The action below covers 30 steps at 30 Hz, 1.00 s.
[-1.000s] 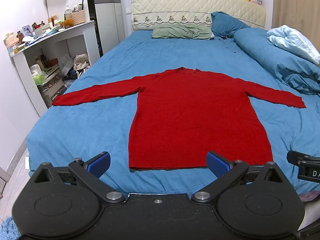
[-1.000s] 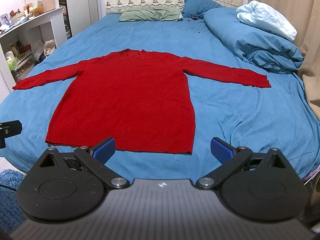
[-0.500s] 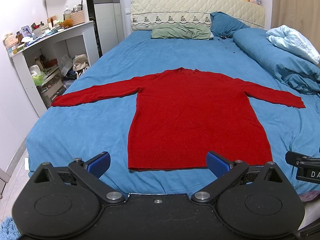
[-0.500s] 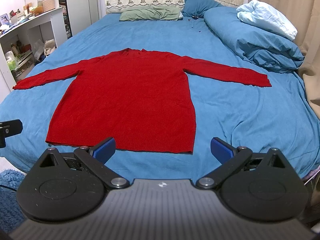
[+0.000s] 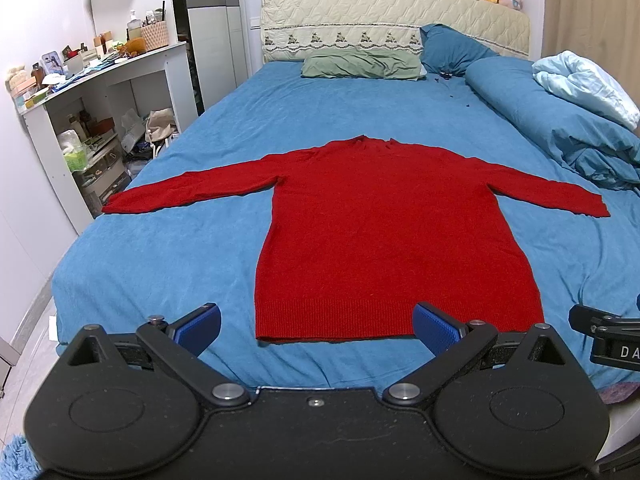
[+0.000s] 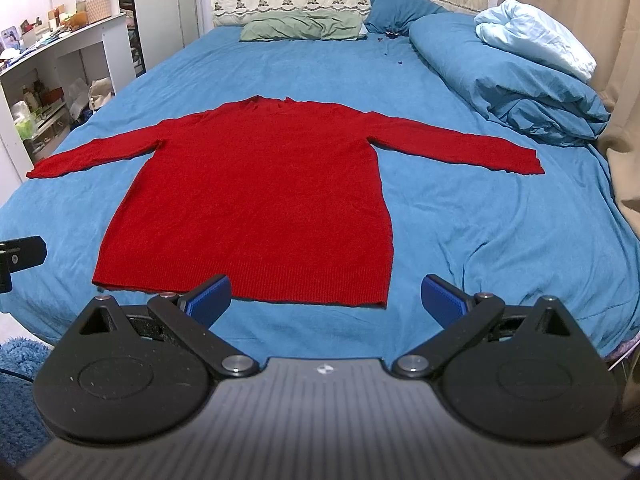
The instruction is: Fold small clothes
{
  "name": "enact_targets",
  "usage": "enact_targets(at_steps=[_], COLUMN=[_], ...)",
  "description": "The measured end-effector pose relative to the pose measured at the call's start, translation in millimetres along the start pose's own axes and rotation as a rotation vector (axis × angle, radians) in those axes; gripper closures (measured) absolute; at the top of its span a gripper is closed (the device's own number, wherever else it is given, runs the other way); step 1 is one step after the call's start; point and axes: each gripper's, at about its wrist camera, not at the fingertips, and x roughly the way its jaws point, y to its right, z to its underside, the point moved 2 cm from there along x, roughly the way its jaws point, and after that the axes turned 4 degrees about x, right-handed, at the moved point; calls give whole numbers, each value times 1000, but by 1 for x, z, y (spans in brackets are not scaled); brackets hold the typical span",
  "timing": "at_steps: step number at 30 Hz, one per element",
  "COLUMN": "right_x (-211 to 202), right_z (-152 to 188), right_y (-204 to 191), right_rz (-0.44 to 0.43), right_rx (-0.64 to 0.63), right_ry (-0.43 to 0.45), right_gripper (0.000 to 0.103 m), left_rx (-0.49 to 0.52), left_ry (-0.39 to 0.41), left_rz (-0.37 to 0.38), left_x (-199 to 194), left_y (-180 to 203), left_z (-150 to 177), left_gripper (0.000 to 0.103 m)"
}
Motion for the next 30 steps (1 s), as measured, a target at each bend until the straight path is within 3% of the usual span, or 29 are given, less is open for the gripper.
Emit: enact_targets(at_steps=[18, 23, 30], right_x=[-2, -11, -28], right_z=[-5, -26, -76], right_y=[5, 27, 89], right_rz=[-5, 14, 111], right_rx=[25, 101, 228], right_ry=[6, 57, 177], right_gripper=[0, 0, 0], left_rx=[8, 90, 207], left_ry=[7, 82, 240], left_rz=[5, 43, 132], left_x=[0, -11, -17], left_y=[2, 23, 72], left_z=[-4, -38, -113], left_gripper=[0, 0, 0])
